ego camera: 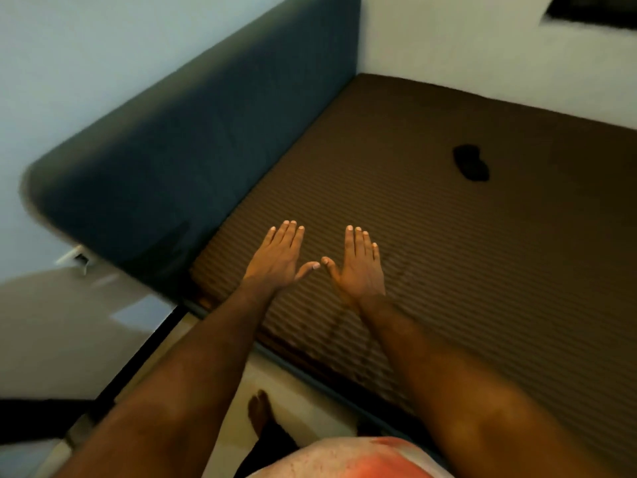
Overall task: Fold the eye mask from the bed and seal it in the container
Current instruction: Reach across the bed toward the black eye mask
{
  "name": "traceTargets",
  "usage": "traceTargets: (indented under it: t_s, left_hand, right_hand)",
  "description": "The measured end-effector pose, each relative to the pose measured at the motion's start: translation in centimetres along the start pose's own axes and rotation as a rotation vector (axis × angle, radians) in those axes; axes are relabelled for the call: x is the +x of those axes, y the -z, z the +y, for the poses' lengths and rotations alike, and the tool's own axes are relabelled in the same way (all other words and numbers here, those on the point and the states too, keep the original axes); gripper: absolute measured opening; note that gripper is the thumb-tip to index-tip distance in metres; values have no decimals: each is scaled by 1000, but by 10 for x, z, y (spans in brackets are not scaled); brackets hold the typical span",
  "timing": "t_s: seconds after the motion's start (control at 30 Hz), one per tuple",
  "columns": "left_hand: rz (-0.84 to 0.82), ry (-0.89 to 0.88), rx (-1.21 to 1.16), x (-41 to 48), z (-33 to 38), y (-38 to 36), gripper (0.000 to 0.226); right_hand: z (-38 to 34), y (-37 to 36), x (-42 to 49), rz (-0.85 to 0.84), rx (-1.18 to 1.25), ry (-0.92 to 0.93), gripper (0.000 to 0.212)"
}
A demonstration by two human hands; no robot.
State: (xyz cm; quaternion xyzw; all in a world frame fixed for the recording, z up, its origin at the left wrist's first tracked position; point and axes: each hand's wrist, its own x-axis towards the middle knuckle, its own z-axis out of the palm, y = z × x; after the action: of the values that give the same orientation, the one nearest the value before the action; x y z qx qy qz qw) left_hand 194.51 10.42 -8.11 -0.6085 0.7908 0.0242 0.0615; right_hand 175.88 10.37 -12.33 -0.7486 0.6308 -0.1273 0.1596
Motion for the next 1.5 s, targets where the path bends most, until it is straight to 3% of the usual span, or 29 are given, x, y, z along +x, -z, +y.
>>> traceTargets:
  t_s: [0.3, 0.57, 1.1, 1.5]
  left_hand:
    - [58, -342, 32, 82, -56, 19, 93]
    - [99, -572, 76, 131, -41, 35, 94]
    - [112, -627, 135, 218, 29, 63, 83]
    - [148, -703, 143, 284, 54, 56, 82]
  right_hand:
    - [-40, 7, 31, 134, -53, -311, 84]
    - [-40, 17, 39, 215, -102, -491, 85]
    - [36, 59, 90, 282, -1, -643, 90]
    - [77, 78, 109, 265, -96, -698, 87]
